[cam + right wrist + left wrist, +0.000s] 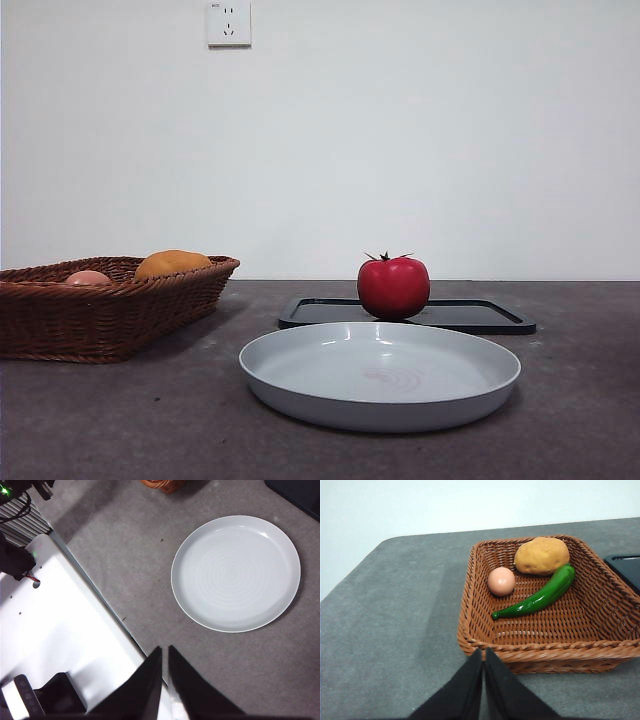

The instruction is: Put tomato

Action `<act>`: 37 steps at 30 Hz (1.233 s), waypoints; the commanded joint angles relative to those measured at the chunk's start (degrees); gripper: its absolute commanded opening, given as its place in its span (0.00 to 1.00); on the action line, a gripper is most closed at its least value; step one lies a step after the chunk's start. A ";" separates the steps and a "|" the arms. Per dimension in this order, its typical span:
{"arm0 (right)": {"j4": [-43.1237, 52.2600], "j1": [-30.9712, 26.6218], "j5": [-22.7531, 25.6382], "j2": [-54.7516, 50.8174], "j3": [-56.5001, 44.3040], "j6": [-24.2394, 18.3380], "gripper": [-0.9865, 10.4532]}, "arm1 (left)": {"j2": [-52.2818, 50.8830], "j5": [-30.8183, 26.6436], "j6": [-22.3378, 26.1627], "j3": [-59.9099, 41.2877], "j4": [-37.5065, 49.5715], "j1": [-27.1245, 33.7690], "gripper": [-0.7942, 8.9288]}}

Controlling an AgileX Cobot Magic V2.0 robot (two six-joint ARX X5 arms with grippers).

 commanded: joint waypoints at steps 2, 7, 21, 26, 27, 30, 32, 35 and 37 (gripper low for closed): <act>0.94 -0.74 0.35 -0.44 0.57 -2.45 0.10 | -0.07 0.02 -0.31 -1.18 -0.48 0.11 0.09; 8.72 -7.91 -0.09 -4.07 0.44 -5.29 0.10 | -0.07 0.02 -0.28 -1.18 -0.48 0.11 0.09; 41.88 -32.13 0.31 -26.49 -24.13 -5.60 0.10 | -0.07 0.02 -0.28 -1.18 -0.48 0.11 0.09; 54.58 -33.11 3.13 -35.80 -38.36 -5.27 0.10 | -0.07 0.02 -0.31 -1.18 -0.48 0.11 0.09; 56.46 -33.11 4.59 -37.70 -40.85 -5.11 0.10 | -0.07 0.02 -0.31 -1.18 -0.48 0.11 0.09; 61.59 -33.09 9.05 -43.21 -47.69 -3.63 0.10 | -0.07 0.02 -0.28 -1.18 -0.48 0.11 0.09; 63.67 -33.05 12.33 -45.86 -51.12 -2.58 0.10 | -0.07 0.02 -0.31 -1.18 -0.48 0.11 0.09; 65.26 -32.98 15.32 -48.76 -55.15 -1.84 0.10 | -0.07 0.02 -0.28 -1.18 -0.48 0.11 0.09; 65.29 -32.98 15.34 -50.42 -57.42 -1.79 0.10 | -0.07 0.02 -0.31 -1.18 -0.48 0.11 0.09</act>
